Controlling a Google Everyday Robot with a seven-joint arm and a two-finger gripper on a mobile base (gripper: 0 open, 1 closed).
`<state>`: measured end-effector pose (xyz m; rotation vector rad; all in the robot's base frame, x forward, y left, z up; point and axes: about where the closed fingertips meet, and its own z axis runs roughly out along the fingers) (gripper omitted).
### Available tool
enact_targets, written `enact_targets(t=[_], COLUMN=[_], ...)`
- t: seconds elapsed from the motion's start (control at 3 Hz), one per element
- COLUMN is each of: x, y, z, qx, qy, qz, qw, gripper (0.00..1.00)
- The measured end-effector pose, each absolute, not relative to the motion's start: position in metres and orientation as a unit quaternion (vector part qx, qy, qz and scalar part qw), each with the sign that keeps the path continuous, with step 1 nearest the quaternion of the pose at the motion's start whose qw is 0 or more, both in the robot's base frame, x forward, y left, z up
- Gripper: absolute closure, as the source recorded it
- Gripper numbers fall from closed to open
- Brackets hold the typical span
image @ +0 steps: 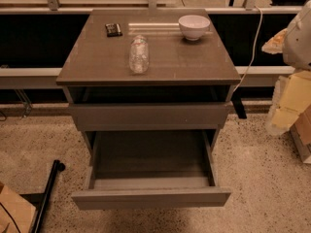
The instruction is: Close middle drawer
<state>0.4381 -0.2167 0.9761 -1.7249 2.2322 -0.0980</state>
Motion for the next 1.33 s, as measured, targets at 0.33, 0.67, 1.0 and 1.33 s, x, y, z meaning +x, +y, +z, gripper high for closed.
enact_targets(t=[0.33, 0.67, 1.0, 1.33], x=[0.438, 0.439, 0.443, 0.463], y=[-0.216, -0.216, -0.218, -0.224], z=[0.977, 0.978, 0.952, 0.902], qx=[-0.603, -0.603, -0.612, -0.6], qy=[0.78, 0.78, 0.773, 0.78], qz=[-0.035, -0.037, -0.014, 0.031], qw=[0.161, 0.164, 0.169, 0.175], gripper=[0.04, 0.27, 0.5, 0.8])
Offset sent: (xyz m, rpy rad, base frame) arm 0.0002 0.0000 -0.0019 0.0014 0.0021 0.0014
